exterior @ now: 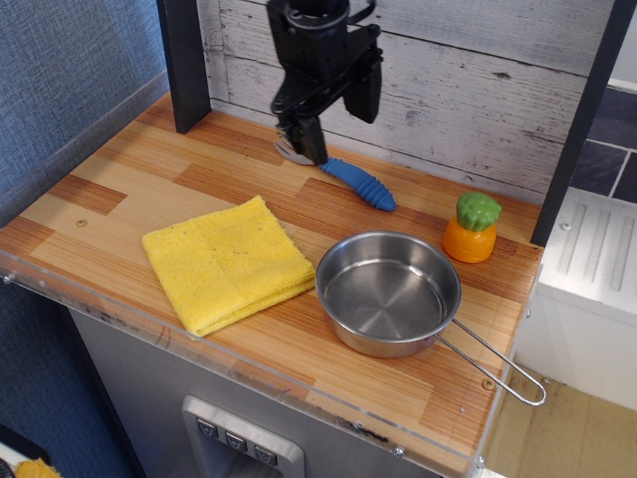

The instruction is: Place the spoon on the cloth

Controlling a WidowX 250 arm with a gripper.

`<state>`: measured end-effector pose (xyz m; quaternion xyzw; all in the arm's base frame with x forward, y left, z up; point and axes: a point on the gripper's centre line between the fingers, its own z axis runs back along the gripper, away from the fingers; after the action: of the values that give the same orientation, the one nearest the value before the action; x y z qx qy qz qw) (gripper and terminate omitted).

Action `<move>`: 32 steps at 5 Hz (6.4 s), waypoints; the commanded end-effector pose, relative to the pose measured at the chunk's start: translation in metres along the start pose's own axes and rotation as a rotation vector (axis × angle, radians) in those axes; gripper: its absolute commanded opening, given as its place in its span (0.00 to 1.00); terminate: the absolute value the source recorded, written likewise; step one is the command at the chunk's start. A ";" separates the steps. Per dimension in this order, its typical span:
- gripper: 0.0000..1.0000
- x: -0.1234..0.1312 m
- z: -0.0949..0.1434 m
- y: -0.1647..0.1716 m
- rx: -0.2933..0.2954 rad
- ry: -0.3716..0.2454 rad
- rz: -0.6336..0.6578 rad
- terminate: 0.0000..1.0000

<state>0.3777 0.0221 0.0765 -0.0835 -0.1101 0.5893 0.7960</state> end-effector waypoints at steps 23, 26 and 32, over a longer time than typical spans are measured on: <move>0.00 0.035 -0.011 0.115 0.230 -0.025 -0.283 0.00; 1.00 0.034 -0.001 0.108 0.256 -0.059 -0.324 0.00; 1.00 0.034 0.086 0.072 0.083 -0.132 -0.200 0.00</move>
<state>0.2968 0.0735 0.1226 0.0094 -0.1173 0.5159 0.8485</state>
